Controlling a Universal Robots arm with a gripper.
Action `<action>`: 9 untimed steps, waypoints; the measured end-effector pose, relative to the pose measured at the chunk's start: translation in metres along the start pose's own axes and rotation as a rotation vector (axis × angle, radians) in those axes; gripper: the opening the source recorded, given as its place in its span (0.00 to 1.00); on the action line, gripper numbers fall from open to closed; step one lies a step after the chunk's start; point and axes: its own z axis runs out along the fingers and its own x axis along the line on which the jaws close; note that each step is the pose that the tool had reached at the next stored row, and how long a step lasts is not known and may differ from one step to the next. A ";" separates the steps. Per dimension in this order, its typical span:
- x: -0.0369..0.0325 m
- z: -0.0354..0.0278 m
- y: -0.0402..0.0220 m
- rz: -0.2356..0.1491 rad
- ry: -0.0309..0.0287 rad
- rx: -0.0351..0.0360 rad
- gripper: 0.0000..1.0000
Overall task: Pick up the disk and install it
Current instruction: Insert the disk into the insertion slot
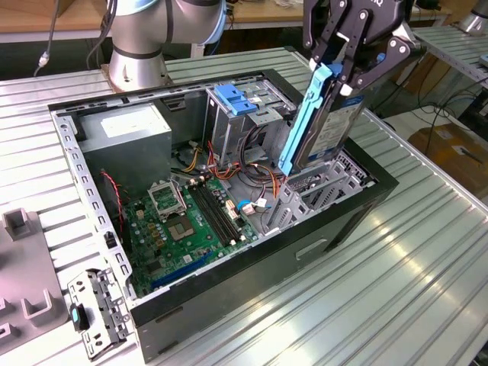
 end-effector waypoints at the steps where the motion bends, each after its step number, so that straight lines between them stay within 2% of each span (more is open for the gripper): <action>1: 0.0000 0.0004 -0.0014 0.000 0.0001 0.0000 0.37; 2: 0.0000 0.0009 -0.0024 0.000 0.0007 0.0009 0.37; 6: 0.0000 0.0038 -0.0048 0.000 0.0018 0.0133 0.37; 9: -0.0001 0.0066 -0.0082 0.009 0.0021 0.0151 0.37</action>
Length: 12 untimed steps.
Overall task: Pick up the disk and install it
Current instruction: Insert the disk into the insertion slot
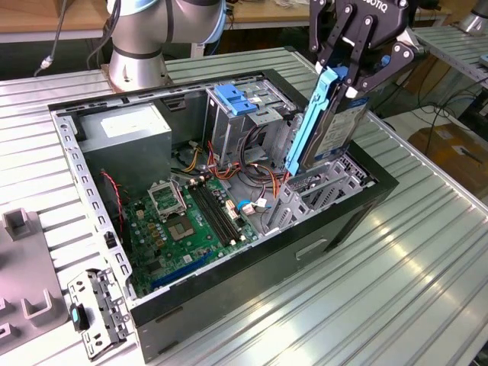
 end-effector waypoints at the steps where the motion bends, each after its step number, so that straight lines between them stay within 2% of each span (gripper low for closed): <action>1: 0.0000 0.0009 -0.0008 0.003 0.0001 0.0000 0.37; 7: -0.0001 0.0043 -0.0015 0.004 0.0001 -0.0001 0.37; 12: -0.0001 0.0044 -0.0015 0.004 0.0002 -0.0001 0.37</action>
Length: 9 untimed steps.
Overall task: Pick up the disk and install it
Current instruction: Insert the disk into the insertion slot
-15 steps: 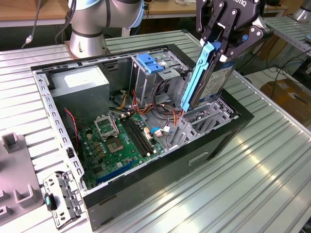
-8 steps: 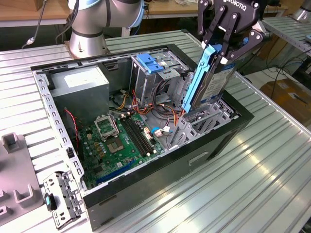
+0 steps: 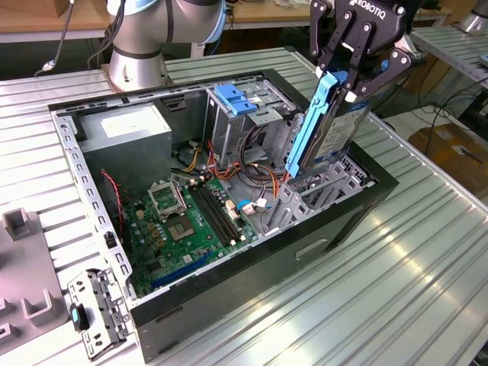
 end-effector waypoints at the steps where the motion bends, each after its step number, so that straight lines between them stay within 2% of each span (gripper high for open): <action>1: 0.0000 0.0000 0.0000 0.000 0.0000 0.0000 0.37; 6: 0.0000 0.0002 -0.0004 0.000 -0.0001 0.0000 0.37; 9: 0.0000 0.0009 -0.0042 0.000 -0.0001 0.0000 0.37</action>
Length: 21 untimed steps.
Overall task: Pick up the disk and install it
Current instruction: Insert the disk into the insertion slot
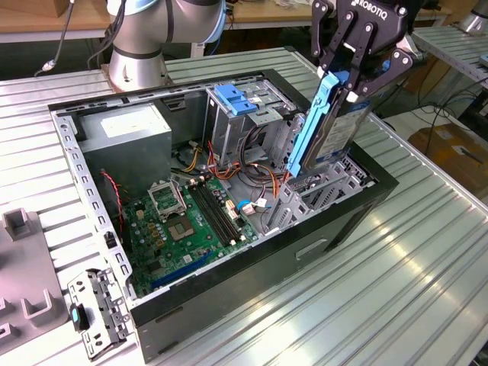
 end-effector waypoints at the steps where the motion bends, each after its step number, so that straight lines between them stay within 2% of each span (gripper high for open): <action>1: 0.0000 0.0009 -0.0016 0.000 -0.0002 0.0000 0.37; 2: 0.0000 0.0018 -0.0022 0.000 0.0000 -0.0004 0.37; 5: -0.0002 0.0097 -0.0044 0.003 0.0000 -0.0065 0.37; 7: -0.0004 0.0152 -0.0079 0.003 0.0002 -0.0068 0.37; 10: -0.0006 0.0230 -0.0086 0.003 0.0005 -0.0073 0.37; 21: 0.0002 0.0290 -0.0083 0.004 0.0082 -0.0073 0.37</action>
